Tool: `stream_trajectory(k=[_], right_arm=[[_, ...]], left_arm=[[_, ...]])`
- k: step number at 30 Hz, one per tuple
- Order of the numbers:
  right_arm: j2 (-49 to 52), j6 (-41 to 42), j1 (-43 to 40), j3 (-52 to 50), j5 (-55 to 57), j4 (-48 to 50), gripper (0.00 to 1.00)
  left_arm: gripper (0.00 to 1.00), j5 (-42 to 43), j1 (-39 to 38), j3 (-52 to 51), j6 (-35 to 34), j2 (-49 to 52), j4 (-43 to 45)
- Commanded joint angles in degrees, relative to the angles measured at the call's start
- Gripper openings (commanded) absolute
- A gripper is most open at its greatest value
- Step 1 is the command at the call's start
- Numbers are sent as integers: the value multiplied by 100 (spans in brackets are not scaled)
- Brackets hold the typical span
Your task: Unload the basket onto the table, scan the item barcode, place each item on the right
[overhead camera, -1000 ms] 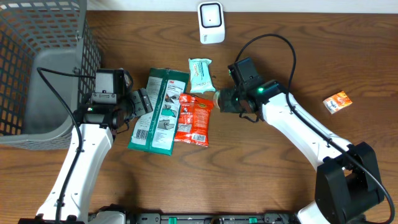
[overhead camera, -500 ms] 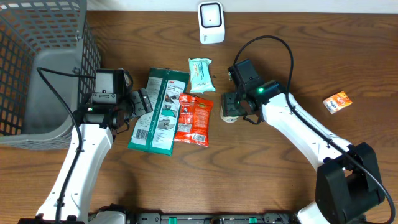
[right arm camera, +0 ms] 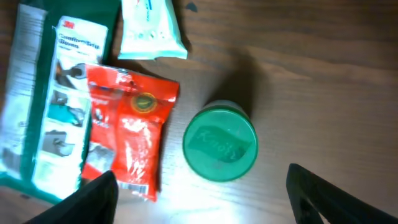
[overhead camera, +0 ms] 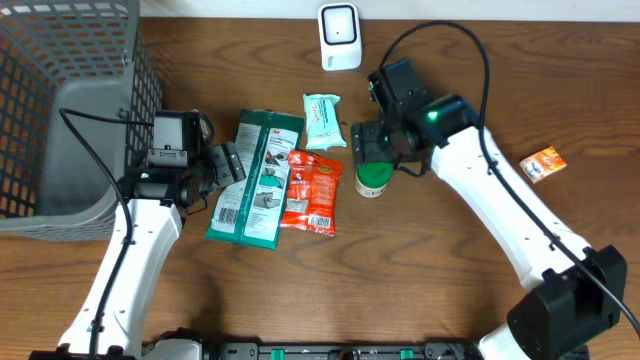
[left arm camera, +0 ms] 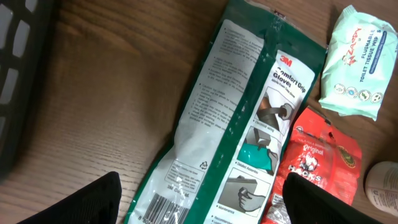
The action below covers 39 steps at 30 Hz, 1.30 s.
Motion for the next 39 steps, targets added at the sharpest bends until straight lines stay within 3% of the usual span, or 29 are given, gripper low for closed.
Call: stream_trajectory(k=[1, 13, 23, 27, 29, 30, 31, 36, 39], right_arm=[[142, 155, 57, 254, -20, -203, 89], [1532, 151, 68, 251, 46, -437, 91], [1862, 149, 83, 216, 63, -492, 82], [1862, -262, 83, 214, 83, -472, 74], [1862, -837, 83, 214, 83, -474, 64], [1862, -1167, 83, 214, 83, -472, 51], [1862, -1342, 83, 214, 85, -474, 49], [1862, -1655, 83, 223, 540, -474, 58], [1862, -1648, 83, 232, 304, -468, 71]], left_arm=[[83, -72, 2, 96, -72, -2, -17], [83, -72, 2, 96, -72, -2, -17], [83, -72, 2, 96, -72, -2, -17], [83, -72, 2, 96, -72, -2, -15], [83, -72, 2, 96, -72, -2, -17], [83, -72, 2, 96, -72, -2, -17], [83, -72, 2, 96, -72, -2, -17], [83, -72, 2, 96, -72, -2, -17], [83, -72, 2, 96, -72, -2, -15]])
